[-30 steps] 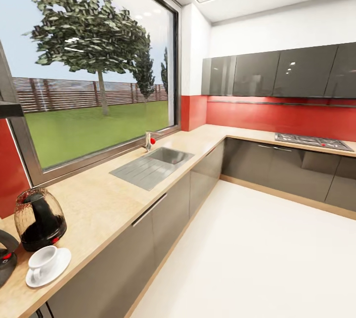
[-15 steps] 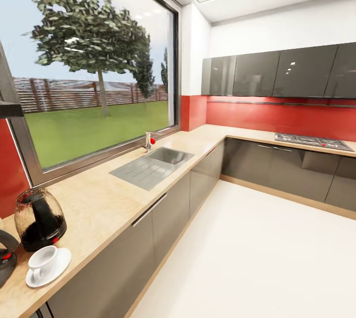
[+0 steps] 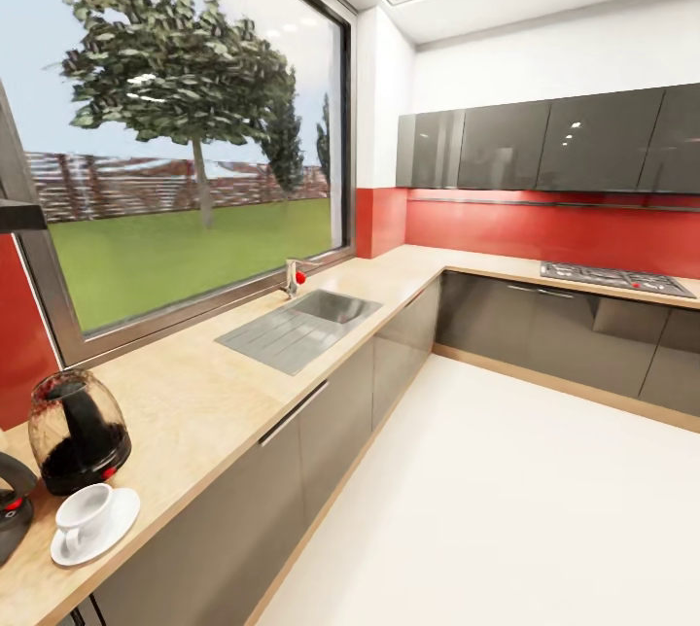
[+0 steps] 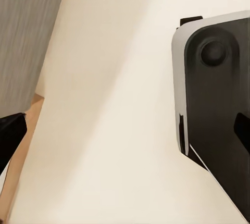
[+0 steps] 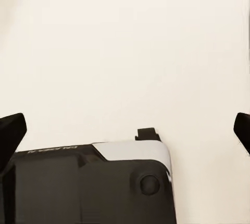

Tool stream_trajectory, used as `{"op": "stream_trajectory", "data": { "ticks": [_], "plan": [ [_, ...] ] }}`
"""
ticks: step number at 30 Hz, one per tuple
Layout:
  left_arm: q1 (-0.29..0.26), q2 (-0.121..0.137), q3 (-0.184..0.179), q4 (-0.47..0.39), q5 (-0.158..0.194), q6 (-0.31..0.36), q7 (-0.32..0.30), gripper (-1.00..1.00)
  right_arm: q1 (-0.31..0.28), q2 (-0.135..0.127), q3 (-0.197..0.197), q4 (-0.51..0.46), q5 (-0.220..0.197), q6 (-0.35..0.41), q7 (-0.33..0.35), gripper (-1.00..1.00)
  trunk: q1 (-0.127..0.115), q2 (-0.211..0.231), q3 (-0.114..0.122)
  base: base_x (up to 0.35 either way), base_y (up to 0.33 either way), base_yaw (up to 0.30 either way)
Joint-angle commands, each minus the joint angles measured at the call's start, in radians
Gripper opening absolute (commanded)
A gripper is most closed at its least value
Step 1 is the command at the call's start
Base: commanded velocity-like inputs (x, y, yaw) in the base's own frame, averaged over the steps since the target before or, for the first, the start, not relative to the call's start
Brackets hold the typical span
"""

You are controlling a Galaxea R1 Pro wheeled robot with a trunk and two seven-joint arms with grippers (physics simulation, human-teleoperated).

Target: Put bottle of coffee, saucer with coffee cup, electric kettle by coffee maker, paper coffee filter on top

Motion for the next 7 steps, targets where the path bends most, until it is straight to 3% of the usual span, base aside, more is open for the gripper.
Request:
{"op": "stream_trajectory", "data": {
  "ticks": [1, 7],
  "plan": [
    [0.0, -0.001, 0.006, -0.001, -0.008, 0.001, -0.001, 1.0, 0.0, -0.001, -0.007, 0.0, 0.006, -0.019, -0.003, 1.0, 0.0, 0.0, 0.0, 0.0, 0.0, 0.0],
    [0.0, -0.016, 0.003, 0.018, -0.011, 0.006, 0.0, 1.0, 0.0, -0.003, -0.007, 0.001, 0.006, -0.049, -0.003, 1.0, 0.0, 0.0, 0.0, 0.0, 0.0, 0.0]
  ]
}}
